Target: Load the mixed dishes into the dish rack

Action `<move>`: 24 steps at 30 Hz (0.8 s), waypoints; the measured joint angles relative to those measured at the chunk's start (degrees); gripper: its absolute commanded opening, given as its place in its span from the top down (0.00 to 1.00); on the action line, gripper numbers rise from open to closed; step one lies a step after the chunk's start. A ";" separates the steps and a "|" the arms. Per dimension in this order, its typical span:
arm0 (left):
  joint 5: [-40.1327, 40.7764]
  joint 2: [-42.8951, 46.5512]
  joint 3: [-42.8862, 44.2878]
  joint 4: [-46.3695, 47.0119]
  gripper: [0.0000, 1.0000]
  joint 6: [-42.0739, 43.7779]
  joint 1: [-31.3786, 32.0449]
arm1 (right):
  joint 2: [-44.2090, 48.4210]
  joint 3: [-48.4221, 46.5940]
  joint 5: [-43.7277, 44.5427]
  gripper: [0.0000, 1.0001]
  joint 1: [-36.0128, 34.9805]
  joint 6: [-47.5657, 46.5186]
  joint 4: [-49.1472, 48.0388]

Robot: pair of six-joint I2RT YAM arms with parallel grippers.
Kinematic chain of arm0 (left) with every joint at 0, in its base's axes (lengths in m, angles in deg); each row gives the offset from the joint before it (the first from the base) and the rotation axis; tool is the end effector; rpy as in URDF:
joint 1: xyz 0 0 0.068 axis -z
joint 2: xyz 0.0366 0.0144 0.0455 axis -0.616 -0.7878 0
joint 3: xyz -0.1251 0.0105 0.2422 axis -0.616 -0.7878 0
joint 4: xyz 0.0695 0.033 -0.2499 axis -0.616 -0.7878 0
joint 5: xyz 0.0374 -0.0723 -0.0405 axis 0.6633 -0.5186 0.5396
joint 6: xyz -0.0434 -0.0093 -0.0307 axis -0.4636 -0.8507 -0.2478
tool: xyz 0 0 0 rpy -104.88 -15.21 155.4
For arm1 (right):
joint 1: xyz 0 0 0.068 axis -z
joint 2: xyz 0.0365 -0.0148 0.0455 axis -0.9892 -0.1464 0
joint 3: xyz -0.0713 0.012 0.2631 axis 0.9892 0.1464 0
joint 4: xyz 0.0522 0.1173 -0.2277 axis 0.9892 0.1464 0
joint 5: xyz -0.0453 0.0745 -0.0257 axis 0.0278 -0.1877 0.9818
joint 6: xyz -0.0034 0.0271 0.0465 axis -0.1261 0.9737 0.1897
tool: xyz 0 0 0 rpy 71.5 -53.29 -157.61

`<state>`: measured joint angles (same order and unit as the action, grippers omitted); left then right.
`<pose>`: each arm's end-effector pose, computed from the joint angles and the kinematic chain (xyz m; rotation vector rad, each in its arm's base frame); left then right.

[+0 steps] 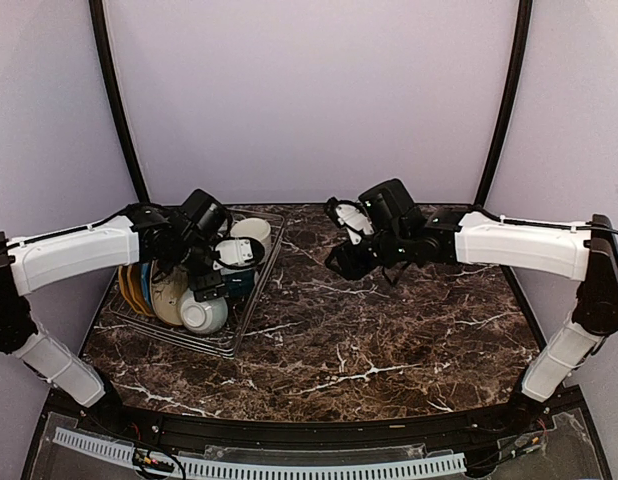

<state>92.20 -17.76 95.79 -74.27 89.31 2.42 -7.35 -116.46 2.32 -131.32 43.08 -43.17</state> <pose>0.2430 -0.1917 0.2714 1.4880 1.9823 0.4162 0.2383 0.2801 0.2809 -0.8134 2.1471 0.5068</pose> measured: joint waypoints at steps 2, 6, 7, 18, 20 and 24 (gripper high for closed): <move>-0.90 2.93 -0.17 0.07 0.01 -0.50 -0.02 | 0.02 -1.38 0.31 0.41 0.31 -0.04 1.66; -3.30 12.11 -0.31 5.40 0.01 -5.01 -0.04 | 1.03 -5.75 2.75 0.04 3.17 -0.98 7.02; -3.39 13.51 -0.37 7.08 0.01 -6.54 -0.04 | 1.64 -6.25 3.30 0.02 4.02 -0.96 8.02; 3.26 19.08 1.42 21.79 0.01 -22.18 -1.07 | 8.76 -14.64 9.75 0.01 13.49 -2.01 19.69; 3.78 19.10 2.80 22.40 0.01 -24.63 -2.32 | 9.81 -15.93 11.67 0.01 13.70 -2.84 21.14; 2.10 19.61 4.94 22.58 0.01 -30.49 -7.28 | 12.39 -17.22 14.78 0.01 13.68 -4.66 22.23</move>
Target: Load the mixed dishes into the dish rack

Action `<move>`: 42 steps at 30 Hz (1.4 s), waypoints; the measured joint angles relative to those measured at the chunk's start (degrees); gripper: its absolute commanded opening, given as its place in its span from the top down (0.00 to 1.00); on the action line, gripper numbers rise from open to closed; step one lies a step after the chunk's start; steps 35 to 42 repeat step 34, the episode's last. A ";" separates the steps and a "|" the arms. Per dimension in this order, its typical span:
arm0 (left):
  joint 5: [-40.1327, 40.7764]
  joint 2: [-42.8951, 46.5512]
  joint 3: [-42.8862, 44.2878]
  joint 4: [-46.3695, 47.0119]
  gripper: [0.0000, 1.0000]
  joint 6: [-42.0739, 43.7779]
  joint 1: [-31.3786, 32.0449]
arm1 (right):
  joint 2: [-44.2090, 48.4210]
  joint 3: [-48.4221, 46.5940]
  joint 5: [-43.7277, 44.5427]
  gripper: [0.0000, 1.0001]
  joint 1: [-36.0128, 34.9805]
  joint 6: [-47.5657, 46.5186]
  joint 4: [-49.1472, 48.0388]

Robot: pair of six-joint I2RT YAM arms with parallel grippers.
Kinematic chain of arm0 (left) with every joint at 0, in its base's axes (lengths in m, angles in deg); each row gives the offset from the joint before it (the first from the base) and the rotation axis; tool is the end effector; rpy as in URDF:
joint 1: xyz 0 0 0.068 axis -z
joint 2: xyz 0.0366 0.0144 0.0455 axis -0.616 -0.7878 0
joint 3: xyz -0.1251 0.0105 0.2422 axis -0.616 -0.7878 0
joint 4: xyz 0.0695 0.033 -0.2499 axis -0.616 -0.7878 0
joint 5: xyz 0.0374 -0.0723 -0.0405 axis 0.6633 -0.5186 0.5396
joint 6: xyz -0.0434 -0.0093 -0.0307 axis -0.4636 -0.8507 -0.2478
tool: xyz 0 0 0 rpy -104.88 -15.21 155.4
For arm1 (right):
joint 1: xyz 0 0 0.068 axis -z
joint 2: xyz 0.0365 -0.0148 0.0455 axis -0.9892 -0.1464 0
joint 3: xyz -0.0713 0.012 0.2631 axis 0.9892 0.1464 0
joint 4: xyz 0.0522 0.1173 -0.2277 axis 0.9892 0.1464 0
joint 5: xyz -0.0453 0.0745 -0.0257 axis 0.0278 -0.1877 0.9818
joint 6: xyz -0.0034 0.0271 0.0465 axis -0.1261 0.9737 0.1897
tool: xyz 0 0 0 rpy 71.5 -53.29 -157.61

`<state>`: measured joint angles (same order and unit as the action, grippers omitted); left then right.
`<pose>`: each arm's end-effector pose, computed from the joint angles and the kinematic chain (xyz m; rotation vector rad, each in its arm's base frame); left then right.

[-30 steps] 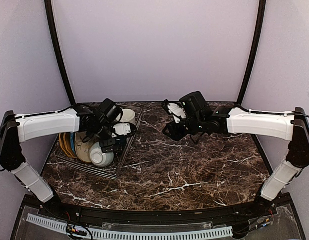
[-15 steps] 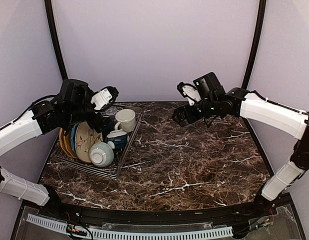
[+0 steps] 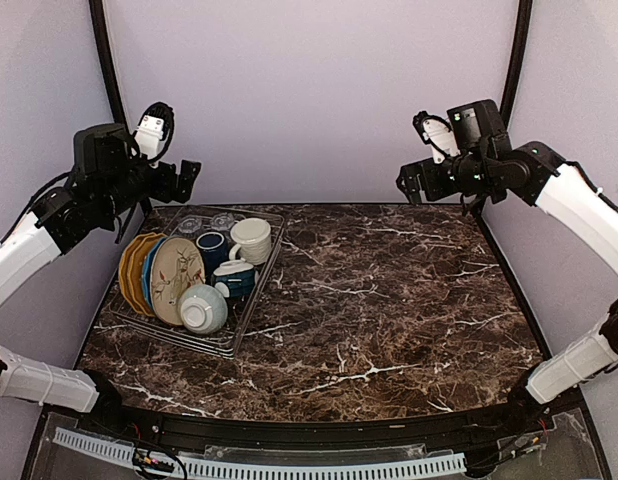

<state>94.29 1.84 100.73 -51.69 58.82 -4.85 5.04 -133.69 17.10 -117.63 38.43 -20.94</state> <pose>0.2165 -0.1260 0.4280 0.3380 1.6414 -0.0002 0.2474 0.1679 0.4171 -0.4355 2.0492 0.1144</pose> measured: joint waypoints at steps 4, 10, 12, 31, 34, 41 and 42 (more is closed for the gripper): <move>-4.17 2.16 -0.13 -0.09 0.01 -4.31 -4.44 | 4.15 1.51 1.36 0.01 0.00 -1.22 -1.53; -7.48 5.86 -1.40 0.63 0.01 -6.14 -5.16 | 12.59 8.81 1.29 0.01 0.00 -2.08 -7.02; -7.76 6.67 -2.73 0.90 0.01 -6.75 -5.16 | 14.03 10.12 0.83 0.01 0.00 -2.49 -8.46; -7.91 9.44 -6.71 1.79 0.01 -7.37 -5.16 | 12.24 10.71 -0.09 0.01 0.00 -4.15 -12.09; -7.91 9.44 -6.71 1.92 0.01 -7.37 -5.16 | 12.17 10.80 -0.24 0.01 0.00 -4.22 -12.15; -7.91 9.44 -6.71 1.92 0.01 -7.37 -5.16 | 12.17 10.80 -0.24 0.01 0.00 -4.22 -12.15; -7.91 9.44 -6.71 1.92 0.01 -7.37 -5.16 | 12.17 10.80 -0.24 0.01 0.00 -4.22 -12.15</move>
